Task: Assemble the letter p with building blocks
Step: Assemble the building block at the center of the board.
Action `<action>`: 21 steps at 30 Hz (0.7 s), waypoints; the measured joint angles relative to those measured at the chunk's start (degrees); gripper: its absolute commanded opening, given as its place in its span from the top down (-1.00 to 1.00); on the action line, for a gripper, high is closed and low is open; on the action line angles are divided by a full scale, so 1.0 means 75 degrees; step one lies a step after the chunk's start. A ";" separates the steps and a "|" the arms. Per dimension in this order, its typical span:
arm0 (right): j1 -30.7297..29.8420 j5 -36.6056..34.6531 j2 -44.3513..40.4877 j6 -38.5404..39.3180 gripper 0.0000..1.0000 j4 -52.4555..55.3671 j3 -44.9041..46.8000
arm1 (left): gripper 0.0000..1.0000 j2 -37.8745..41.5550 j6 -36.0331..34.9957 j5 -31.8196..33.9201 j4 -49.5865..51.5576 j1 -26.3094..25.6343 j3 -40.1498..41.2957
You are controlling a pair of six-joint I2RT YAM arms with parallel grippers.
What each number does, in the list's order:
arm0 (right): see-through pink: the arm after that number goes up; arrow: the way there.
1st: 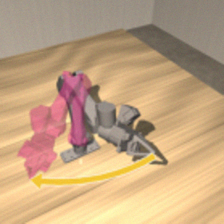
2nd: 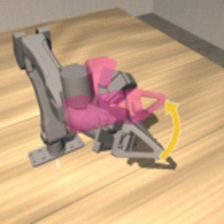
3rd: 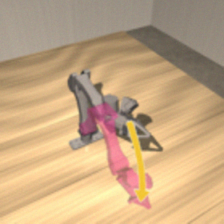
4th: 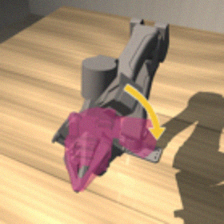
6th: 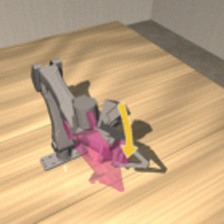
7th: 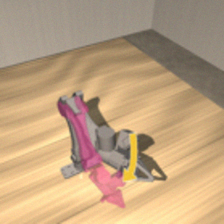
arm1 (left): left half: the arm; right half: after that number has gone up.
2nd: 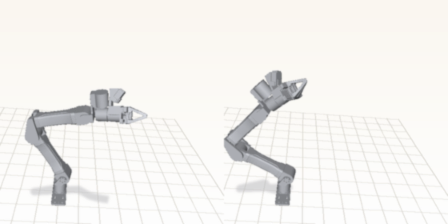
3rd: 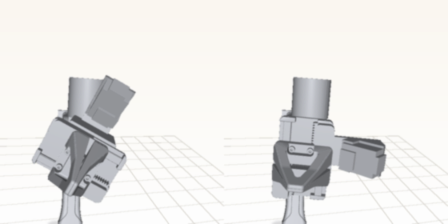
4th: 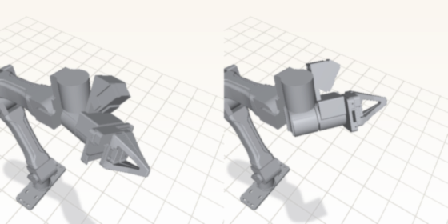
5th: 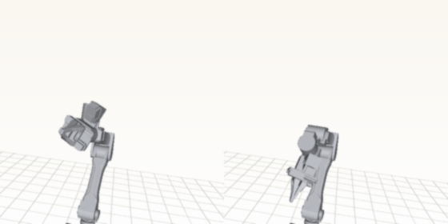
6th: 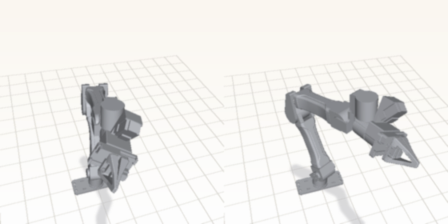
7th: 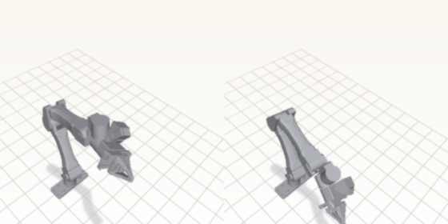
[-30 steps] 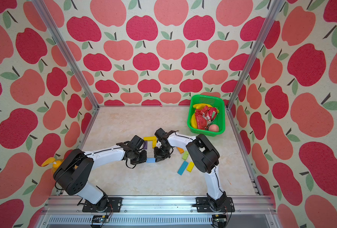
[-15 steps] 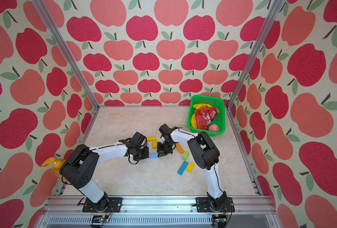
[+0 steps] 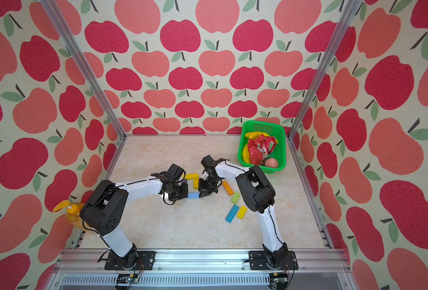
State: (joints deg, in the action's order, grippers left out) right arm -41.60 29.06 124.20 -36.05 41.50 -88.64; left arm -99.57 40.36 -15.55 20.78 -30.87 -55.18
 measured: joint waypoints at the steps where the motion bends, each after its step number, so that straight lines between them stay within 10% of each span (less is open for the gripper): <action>1: 0.0015 0.0003 0.0050 0.0015 1.00 0.0035 -0.0076 | 1.00 -0.0029 -0.0017 -0.0009 0.0044 0.0006 -0.0044; 21: 0.0210 0.0216 0.0449 0.0265 1.00 0.0539 -0.0691 | 1.00 -0.0606 -0.0204 -0.0312 0.0766 0.0187 -0.0854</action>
State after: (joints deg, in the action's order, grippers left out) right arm -40.03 30.68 127.57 -34.06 45.54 -93.82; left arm -104.12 38.83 -17.89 26.52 -29.47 -61.58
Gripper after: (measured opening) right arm 0.041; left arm 0.044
